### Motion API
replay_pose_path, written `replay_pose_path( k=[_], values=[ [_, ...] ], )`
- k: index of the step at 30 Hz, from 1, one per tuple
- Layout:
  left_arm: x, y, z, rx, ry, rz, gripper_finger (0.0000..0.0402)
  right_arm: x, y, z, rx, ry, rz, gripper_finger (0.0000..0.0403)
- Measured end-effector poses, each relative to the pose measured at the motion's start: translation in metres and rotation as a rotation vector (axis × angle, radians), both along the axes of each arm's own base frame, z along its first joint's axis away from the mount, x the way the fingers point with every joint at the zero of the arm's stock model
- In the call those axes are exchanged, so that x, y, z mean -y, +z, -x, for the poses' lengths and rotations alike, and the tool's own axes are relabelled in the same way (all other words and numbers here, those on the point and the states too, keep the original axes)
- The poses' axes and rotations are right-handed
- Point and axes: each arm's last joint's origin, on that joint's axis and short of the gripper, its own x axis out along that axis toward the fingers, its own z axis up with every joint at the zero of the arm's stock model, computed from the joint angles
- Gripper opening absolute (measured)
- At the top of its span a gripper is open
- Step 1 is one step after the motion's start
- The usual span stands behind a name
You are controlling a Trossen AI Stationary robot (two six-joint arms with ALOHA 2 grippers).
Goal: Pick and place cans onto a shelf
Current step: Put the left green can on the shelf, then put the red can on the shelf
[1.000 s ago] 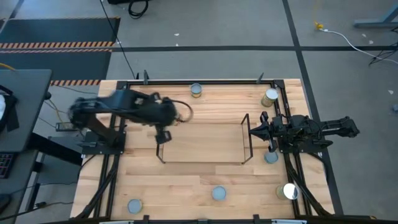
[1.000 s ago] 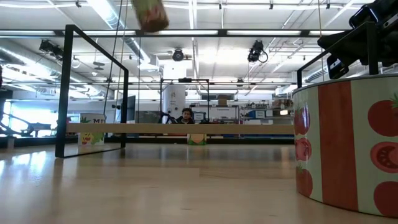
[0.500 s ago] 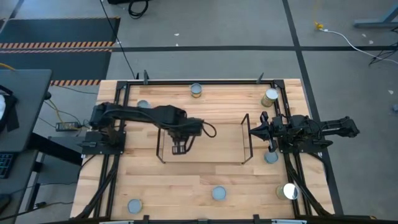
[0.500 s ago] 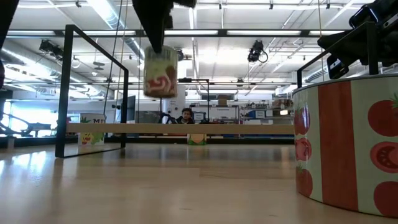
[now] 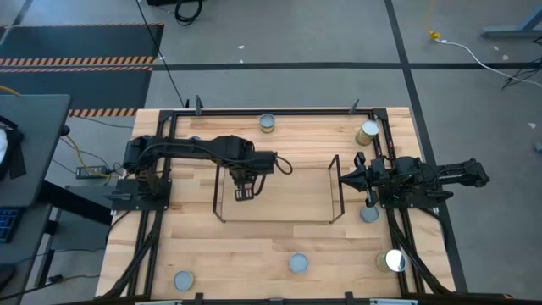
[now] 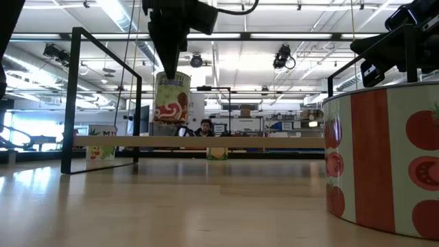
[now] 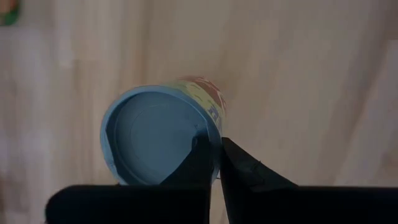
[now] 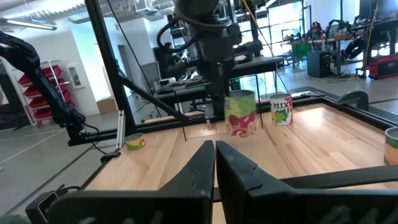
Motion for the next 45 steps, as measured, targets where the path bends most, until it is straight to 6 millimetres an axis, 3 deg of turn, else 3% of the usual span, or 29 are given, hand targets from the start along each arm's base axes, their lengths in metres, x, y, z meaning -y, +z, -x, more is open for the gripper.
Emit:
replay_pose_path(
  k=[7, 14, 18, 23, 28, 32, 38, 41, 45],
  values=[
    [-0.022, -0.012, -0.002, -0.028, 0.168, -0.010, 0.0018, 0.000, 0.000, 0.000, 0.000, 0.000, 0.000, 0.0023],
    [-0.013, -0.031, 0.002, -0.060, 0.235, -0.003, 0.0020, 0.000, 0.000, 0.000, 0.000, 0.000, 0.000, 0.0023],
    [-0.005, -0.033, 0.002, -0.066, 0.229, -0.008, 0.0030, 0.000, 0.000, 0.000, 0.000, 0.000, 0.000, 0.0023],
    [0.002, -0.033, 0.001, -0.061, 0.209, -0.008, 0.0063, 0.000, 0.000, 0.000, 0.000, 0.000, 0.000, 0.0023],
    [0.006, -0.030, 0.002, -0.068, 0.197, -0.005, 0.0131, 0.000, 0.000, 0.000, 0.000, 0.000, 0.000, 0.0023],
    [0.006, -0.011, 0.003, -0.046, 0.196, -0.002, 0.0192, 0.000, 0.000, 0.000, 0.000, 0.000, 0.000, 0.0023],
    [0.017, 0.045, 0.006, 0.067, 0.173, 0.007, 0.0243, 0.000, 0.000, 0.000, 0.000, 0.000, 0.000, 0.0023],
    [0.040, 0.075, 0.013, 0.190, 0.108, 0.030, 0.0245, 0.000, 0.000, 0.000, 0.000, 0.000, 0.000, 0.0023],
    [0.086, 0.101, 0.023, 0.387, -0.034, 0.082, 0.0235, 0.000, 0.000, 0.000, 0.005, 0.000, 0.000, 0.0023]
  ],
)
